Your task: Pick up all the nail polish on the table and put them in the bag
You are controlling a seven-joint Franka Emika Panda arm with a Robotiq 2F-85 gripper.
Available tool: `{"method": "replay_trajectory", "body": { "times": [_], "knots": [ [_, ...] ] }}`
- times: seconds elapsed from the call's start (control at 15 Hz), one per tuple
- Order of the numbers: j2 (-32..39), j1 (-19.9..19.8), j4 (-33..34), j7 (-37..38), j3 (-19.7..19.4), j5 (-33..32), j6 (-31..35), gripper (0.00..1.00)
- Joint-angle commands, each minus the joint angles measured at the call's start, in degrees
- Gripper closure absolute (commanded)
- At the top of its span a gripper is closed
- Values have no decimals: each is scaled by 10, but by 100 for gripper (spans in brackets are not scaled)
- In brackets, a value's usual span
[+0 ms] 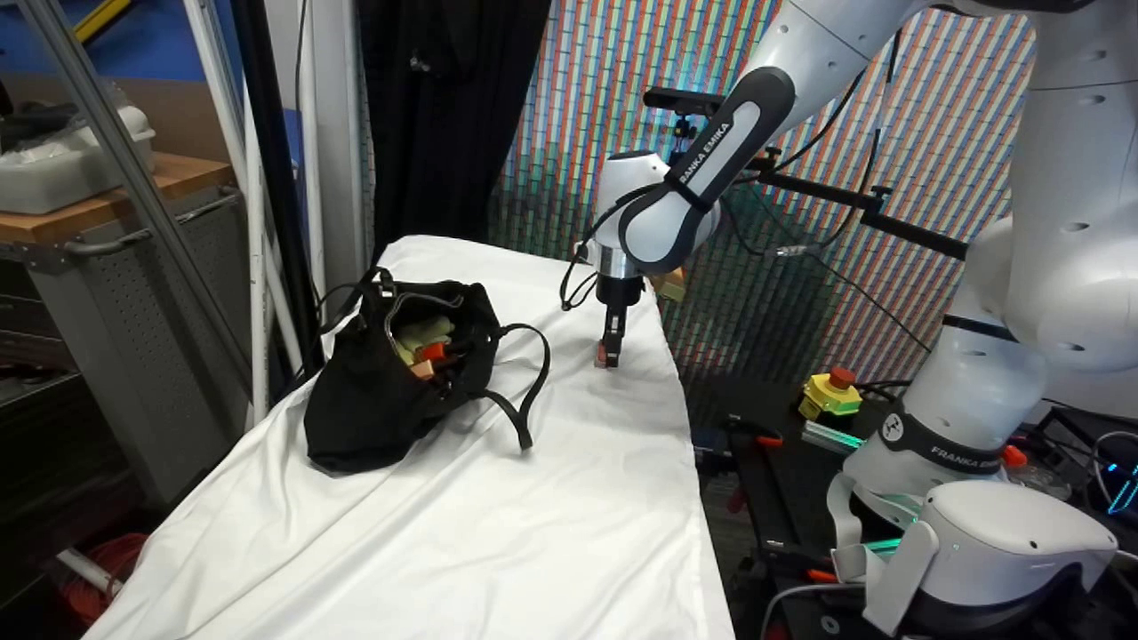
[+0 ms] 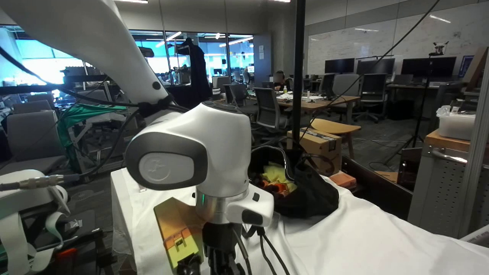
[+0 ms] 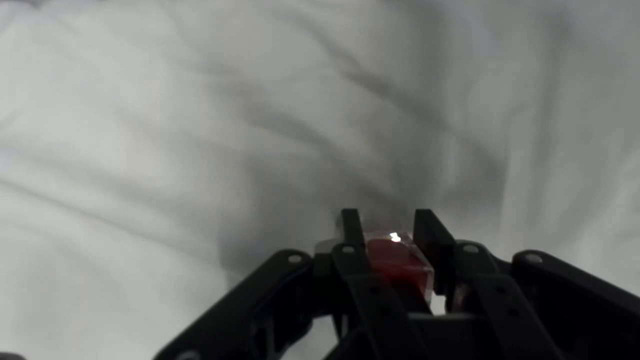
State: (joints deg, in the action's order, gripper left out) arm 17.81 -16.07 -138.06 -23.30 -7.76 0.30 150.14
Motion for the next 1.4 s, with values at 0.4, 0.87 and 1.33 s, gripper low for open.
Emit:
{"method": "replay_trajectory", "body": {
  "times": [0.4, 0.87, 1.33],
  "knots": [
    [-12, 100, 107, 103, 13, -91, -42, 85],
    [-10, 147, 196, 124, 35, -130, -86, 85],
    [-39, 170, 225, 121, 55, -153, -88, 85]
  ]
}}
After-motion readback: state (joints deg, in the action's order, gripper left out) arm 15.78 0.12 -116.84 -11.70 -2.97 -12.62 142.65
